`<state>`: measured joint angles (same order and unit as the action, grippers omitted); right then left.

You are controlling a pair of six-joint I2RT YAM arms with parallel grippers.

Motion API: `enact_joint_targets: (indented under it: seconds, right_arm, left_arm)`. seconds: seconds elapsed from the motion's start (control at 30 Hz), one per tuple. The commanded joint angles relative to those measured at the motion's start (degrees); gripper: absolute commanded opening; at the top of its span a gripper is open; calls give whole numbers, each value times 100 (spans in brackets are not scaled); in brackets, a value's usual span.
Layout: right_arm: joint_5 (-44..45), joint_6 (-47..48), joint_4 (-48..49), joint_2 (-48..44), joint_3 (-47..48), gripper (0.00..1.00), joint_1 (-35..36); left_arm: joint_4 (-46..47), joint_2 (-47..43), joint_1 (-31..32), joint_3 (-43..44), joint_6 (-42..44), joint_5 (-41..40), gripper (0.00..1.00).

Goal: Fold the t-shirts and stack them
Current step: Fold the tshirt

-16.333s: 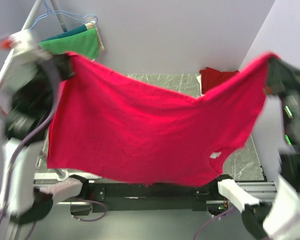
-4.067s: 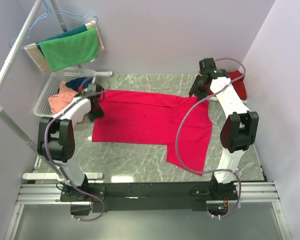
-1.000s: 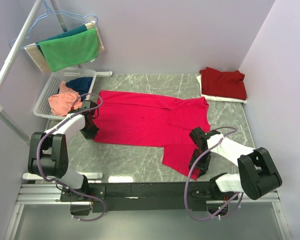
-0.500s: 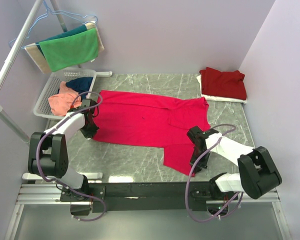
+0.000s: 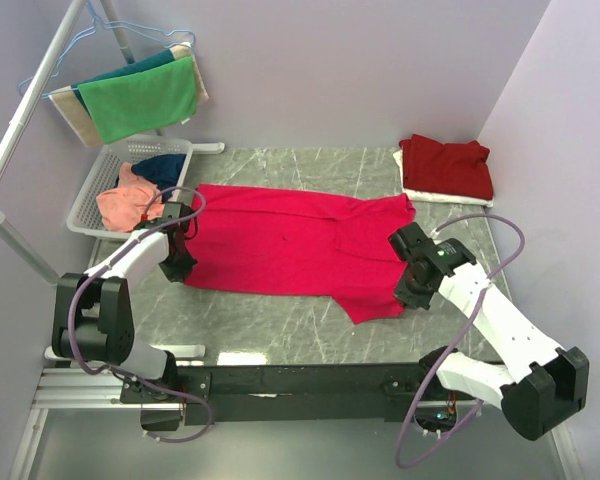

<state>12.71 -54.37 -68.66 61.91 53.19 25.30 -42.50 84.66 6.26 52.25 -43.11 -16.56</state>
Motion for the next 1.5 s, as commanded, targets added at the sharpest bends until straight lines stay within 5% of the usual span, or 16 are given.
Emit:
enact_joint_targets:
  seconds: [0.0,0.4,0.87,1.47]
  right_arm:
    - [223,-276,-542,-258,60,0,19]
    - [153,-311,-692,-557,192,0,19]
    - [92,-259,-597,-206,157,0,-25]
    - [302,198,-279,462,885,0,-235]
  left_arm:
    - [-241,-345,173,-118,14,-155,1]
    - [-786,-643,964,22,-663,-172,1]
    - [-1682,-995,965,435,-1419,-1077,1]
    - [-1437,-583,903,664,-1297,-885,1]
